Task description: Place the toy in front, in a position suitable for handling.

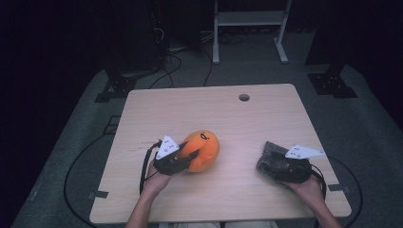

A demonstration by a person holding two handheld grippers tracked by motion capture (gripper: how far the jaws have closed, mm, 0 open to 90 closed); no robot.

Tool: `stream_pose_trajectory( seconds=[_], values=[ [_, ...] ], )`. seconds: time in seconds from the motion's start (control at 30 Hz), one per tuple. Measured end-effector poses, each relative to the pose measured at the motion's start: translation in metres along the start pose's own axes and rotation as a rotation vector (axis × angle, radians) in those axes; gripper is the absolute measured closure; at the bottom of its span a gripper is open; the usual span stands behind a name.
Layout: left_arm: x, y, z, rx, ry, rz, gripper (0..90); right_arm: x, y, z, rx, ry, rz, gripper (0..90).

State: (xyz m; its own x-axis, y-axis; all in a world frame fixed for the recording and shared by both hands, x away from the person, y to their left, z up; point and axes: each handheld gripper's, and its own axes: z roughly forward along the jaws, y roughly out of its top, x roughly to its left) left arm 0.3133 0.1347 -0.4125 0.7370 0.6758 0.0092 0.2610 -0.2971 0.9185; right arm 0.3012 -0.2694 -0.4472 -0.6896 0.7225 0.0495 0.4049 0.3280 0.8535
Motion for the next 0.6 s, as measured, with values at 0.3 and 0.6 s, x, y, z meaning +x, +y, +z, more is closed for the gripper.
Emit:
stream_pose_trajectory(
  seconds=[0.3, 0.6],
  values=[
    [-0.029, 0.0, 0.018, 0.015, -0.12, 0.076, 52.1, -0.012, 0.002, -0.001, -0.019, -0.018, 0.031, 38.7],
    [-0.049, -0.001, 0.031, 0.026, -0.203, 0.141, 51.1, -0.027, -0.001, 0.003, 0.01, -0.06, 0.083, 38.6]
  ],
)
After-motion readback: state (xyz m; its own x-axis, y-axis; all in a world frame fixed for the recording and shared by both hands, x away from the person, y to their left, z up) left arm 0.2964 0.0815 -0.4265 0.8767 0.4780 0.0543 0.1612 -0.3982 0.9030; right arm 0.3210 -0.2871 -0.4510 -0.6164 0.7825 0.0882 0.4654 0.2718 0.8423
